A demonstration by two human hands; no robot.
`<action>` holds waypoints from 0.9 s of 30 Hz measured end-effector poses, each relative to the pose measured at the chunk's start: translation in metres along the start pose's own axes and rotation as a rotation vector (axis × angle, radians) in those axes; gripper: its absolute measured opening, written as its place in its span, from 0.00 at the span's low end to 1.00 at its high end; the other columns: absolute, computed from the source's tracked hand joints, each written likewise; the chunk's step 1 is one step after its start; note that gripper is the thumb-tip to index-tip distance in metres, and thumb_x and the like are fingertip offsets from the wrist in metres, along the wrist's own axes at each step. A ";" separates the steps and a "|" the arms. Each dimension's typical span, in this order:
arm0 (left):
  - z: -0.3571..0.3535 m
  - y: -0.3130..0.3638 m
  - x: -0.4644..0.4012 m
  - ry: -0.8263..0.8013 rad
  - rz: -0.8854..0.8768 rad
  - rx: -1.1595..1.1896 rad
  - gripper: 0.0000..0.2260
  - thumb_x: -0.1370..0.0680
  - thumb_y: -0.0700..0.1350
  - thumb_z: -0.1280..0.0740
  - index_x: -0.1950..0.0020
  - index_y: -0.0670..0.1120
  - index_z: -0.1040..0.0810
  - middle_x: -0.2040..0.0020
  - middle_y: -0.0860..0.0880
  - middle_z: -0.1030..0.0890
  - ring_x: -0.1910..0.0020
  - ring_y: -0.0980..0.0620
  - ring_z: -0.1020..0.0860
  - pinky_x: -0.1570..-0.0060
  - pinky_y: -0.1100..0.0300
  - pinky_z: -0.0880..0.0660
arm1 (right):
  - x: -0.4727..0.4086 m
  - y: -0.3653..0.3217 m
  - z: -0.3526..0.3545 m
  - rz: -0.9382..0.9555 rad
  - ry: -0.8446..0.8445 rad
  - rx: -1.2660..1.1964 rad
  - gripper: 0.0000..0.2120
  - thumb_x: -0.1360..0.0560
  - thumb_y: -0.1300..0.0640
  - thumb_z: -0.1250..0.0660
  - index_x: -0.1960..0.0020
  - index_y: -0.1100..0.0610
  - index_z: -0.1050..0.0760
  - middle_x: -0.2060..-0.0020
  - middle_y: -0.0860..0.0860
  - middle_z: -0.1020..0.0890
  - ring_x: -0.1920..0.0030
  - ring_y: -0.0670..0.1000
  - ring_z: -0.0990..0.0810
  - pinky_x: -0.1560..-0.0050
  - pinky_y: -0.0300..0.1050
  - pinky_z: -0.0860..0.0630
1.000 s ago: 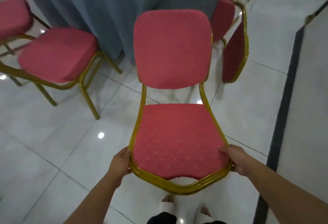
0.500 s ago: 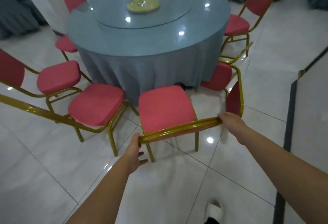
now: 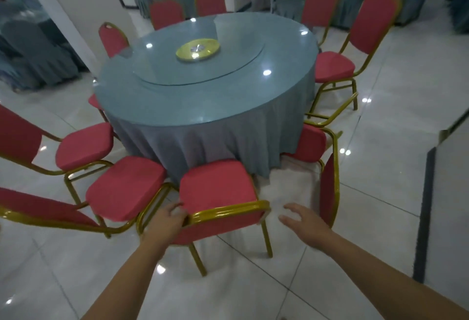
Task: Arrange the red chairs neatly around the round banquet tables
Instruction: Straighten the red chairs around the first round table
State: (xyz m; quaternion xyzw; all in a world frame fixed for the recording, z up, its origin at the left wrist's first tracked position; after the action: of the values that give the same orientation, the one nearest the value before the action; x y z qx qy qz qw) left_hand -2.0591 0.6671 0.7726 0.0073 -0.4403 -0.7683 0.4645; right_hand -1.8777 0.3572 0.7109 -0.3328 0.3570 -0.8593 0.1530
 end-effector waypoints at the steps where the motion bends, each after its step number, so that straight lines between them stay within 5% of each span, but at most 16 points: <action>1: -0.021 0.027 0.004 -0.068 -0.085 -0.073 0.15 0.20 0.51 0.36 0.33 0.54 0.24 0.38 0.50 0.24 0.44 0.51 0.25 0.47 0.55 0.29 | 0.003 0.021 0.011 -0.041 0.022 -0.028 0.26 0.22 0.40 0.35 0.28 0.49 0.31 0.29 0.48 0.29 0.30 0.50 0.31 0.33 0.45 0.34; 6: -0.154 0.134 0.019 -0.343 -0.355 -0.246 0.17 0.21 0.48 0.32 0.32 0.55 0.27 0.37 0.57 0.31 0.39 0.57 0.31 0.37 0.60 0.33 | 0.012 0.111 0.069 -0.200 0.089 -0.097 0.27 0.23 0.40 0.35 0.27 0.49 0.33 0.28 0.50 0.30 0.30 0.51 0.30 0.34 0.44 0.33; 10: -0.273 0.178 0.021 -0.554 -0.366 -0.172 0.20 0.22 0.50 0.31 0.30 0.56 0.28 0.31 0.55 0.31 0.35 0.50 0.27 0.34 0.49 0.27 | 0.008 0.152 0.129 -0.243 0.176 -0.106 0.26 0.22 0.42 0.34 0.27 0.50 0.33 0.29 0.50 0.29 0.31 0.51 0.30 0.37 0.43 0.33; 13: -0.358 0.189 0.011 -0.665 -0.306 -0.224 0.24 0.21 0.50 0.33 0.25 0.54 0.33 0.28 0.53 0.35 0.28 0.51 0.34 0.29 0.56 0.35 | -0.007 0.178 0.179 -0.290 0.233 -0.148 0.28 0.23 0.41 0.34 0.26 0.50 0.34 0.27 0.51 0.31 0.29 0.53 0.31 0.32 0.47 0.33; 18: -0.461 0.186 -0.039 -0.770 -0.114 -0.257 0.29 0.21 0.49 0.33 0.22 0.50 0.39 0.23 0.46 0.37 0.27 0.48 0.34 0.35 0.60 0.34 | -0.050 0.216 0.260 -0.365 0.306 -0.178 0.29 0.23 0.42 0.34 0.26 0.51 0.34 0.28 0.53 0.31 0.29 0.55 0.31 0.33 0.49 0.32; 27: -0.535 0.178 -0.129 -0.748 0.190 -0.351 0.30 0.21 0.47 0.33 0.22 0.41 0.39 0.25 0.41 0.34 0.30 0.43 0.31 0.34 0.57 0.32 | -0.112 0.275 0.335 -0.544 0.177 -0.183 0.32 0.24 0.40 0.33 0.24 0.50 0.36 0.27 0.54 0.32 0.29 0.54 0.32 0.33 0.47 0.33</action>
State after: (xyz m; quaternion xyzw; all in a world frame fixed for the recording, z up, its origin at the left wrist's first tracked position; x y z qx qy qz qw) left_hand -1.6348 0.3691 0.5153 -0.3918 -0.4398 -0.7352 0.3355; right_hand -1.5606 0.0502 0.6372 -0.3526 0.3426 -0.8586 -0.1452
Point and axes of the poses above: each hand's wrist, its own x-axis away from the middle knuckle, its own z-axis out of the back of the hand, y = z × x, the point moved 10 cm from there along -x, towards the middle knuckle
